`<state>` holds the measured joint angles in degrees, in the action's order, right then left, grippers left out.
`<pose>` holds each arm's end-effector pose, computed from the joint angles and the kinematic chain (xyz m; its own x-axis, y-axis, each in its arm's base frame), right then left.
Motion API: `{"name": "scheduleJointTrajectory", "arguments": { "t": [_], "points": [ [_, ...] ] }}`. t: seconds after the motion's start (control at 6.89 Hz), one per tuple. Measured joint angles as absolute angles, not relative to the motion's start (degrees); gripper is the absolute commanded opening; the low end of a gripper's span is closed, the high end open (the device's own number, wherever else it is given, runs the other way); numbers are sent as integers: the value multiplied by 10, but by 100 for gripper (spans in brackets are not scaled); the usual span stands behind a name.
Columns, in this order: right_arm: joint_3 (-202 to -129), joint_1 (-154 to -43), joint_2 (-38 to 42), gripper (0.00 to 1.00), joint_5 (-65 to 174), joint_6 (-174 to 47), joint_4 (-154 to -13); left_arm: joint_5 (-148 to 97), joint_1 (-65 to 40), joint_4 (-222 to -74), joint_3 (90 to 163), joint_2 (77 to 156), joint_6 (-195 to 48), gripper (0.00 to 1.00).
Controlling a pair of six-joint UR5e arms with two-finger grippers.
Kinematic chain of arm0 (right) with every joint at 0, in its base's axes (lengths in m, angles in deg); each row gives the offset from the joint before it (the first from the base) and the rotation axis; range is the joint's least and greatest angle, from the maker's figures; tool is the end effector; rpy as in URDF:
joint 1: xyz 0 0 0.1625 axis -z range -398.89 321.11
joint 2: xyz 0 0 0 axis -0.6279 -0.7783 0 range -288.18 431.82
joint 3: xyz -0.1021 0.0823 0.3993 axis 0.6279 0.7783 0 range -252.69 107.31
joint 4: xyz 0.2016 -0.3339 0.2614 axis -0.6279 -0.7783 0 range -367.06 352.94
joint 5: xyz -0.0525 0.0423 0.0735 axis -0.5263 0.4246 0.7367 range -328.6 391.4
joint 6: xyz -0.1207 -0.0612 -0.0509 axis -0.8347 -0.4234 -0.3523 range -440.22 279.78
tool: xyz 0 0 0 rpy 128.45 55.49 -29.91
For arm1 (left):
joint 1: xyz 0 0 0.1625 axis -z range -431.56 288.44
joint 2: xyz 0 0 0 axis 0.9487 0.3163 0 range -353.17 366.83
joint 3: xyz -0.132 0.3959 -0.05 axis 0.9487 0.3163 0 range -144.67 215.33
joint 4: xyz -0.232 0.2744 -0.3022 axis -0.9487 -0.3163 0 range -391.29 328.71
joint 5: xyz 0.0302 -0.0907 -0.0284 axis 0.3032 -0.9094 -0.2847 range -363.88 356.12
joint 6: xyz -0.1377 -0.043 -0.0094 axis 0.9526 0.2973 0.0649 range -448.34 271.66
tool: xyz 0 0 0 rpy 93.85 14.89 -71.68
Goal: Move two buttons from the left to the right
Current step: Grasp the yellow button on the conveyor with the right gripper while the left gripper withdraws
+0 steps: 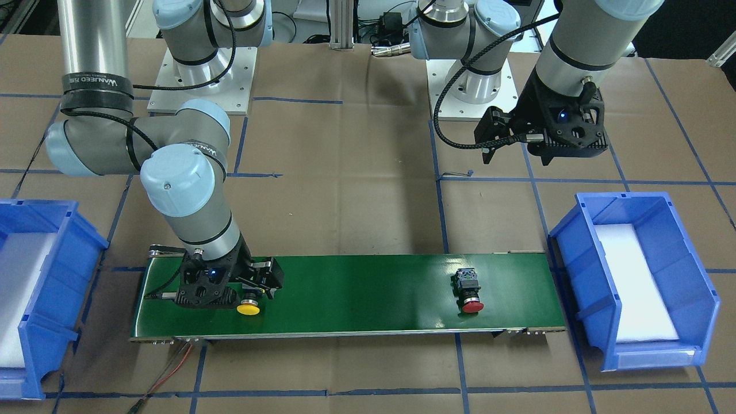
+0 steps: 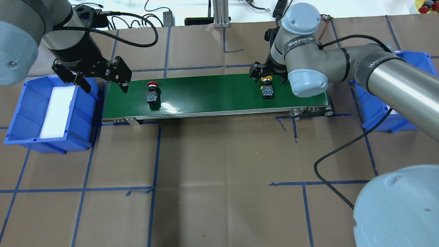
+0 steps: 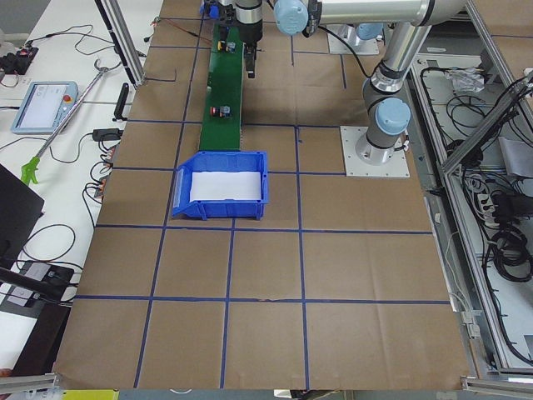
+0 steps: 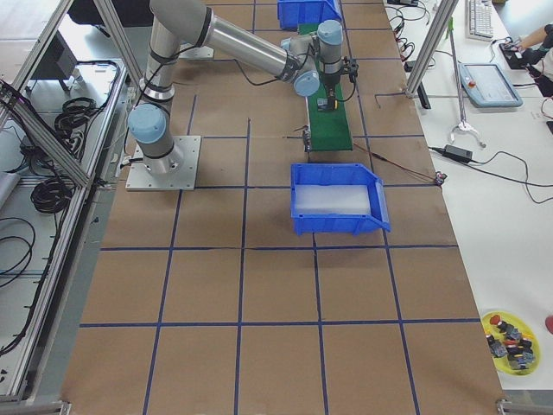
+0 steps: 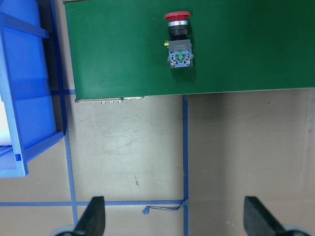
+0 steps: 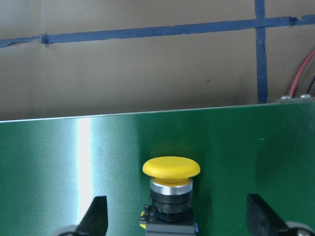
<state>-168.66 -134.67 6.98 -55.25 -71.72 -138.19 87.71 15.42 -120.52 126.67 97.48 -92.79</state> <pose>0.2103 -0.6696 0.1853 -0.9959 0.0355 -0.0827 0.0487 0.9854 -0.1633 -0.1001 -0.5574 0.4206 -0.9993 0.0255 -0.0261 0.0249 0.9994 0.0232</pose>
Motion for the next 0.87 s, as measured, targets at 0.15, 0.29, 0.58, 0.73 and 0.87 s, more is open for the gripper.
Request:
{"name": "scheduleJointTrajectory", "arguments": {
  "t": [0.15,0.29,0.58,0.73,0.87],
  "points": [
    [-1685,-1347,73,93,-565,-717,-1382,876,155,-1199,1266,976,-926,100],
    [-1685,-1347,75,84,-577,-717,-1382,874,155,-1196,1265,977,-922,100],
    [-1689,-1347,78,82,-586,-717,-1376,875,164,-1191,1265,980,-907,100],
    [-1692,-1347,79,68,-587,-717,-1374,876,169,-1187,1265,982,-903,100],
    [-1696,-1347,80,45,-587,-717,-1373,877,171,-1185,1265,984,-901,100]
  ]
}}
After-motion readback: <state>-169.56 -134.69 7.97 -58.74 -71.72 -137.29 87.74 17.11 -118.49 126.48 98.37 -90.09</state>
